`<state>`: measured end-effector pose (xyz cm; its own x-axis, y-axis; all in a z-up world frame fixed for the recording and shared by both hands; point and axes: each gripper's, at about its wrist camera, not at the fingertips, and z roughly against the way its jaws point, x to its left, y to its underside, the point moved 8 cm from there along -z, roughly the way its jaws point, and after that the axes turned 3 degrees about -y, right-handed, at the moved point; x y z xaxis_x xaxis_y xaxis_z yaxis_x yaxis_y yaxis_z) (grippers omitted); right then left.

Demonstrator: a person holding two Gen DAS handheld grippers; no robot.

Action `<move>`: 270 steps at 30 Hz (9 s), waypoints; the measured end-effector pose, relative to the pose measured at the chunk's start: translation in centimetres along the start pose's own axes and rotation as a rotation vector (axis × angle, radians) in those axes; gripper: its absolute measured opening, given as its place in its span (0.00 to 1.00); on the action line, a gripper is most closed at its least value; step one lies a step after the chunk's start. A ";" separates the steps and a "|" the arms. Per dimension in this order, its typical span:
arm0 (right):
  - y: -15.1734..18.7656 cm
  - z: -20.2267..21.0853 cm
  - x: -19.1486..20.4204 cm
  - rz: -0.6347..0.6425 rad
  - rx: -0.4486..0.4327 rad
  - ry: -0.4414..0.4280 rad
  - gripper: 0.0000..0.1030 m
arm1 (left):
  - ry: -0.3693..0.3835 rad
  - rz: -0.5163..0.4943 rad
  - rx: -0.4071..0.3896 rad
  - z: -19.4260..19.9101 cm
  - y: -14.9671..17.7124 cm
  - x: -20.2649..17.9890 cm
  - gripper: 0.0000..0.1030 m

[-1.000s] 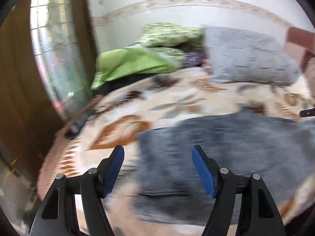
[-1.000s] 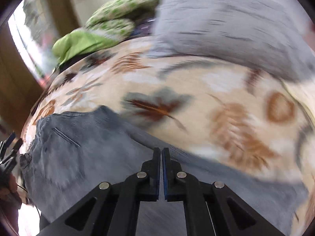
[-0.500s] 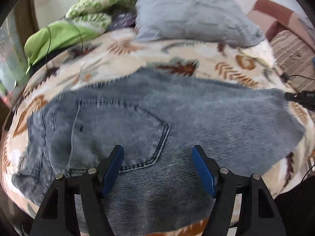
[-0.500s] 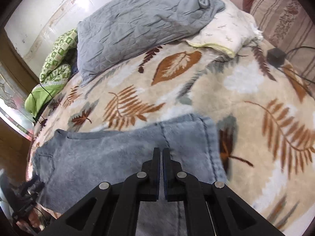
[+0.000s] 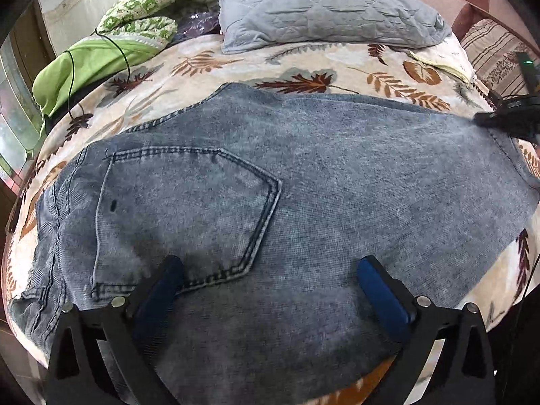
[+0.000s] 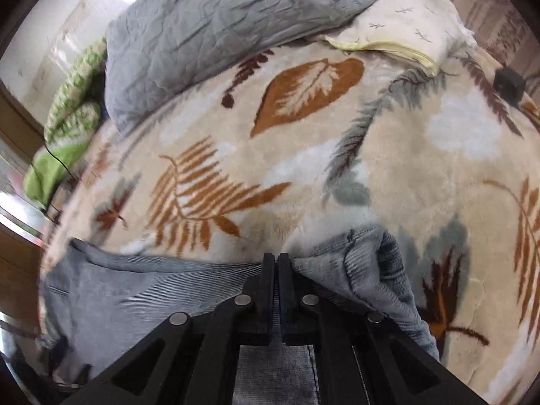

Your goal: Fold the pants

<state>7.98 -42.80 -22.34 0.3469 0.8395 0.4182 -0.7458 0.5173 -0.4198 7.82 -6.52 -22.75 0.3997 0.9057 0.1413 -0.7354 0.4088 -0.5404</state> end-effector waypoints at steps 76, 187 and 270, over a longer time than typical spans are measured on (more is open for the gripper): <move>10.6 16.0 -4.8 -0.183 -0.370 -0.113 0.66 | -0.012 -0.217 -0.214 7.3 -6.8 -16.6 1.00; 12.1 3.5 17.9 0.184 -0.066 -0.259 0.36 | -0.179 0.276 -0.037 5.4 -5.3 7.2 1.00; 10.2 6.5 9.7 -0.036 -0.187 -0.346 0.66 | 0.718 0.186 0.259 -2.4 -9.5 -7.4 0.57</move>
<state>-0.01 -30.48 -17.34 0.1353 0.7312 0.6686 -0.6092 0.5936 -0.5259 13.11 -17.34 -20.64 0.4481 0.7038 -0.5512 -0.8940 0.3504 -0.2793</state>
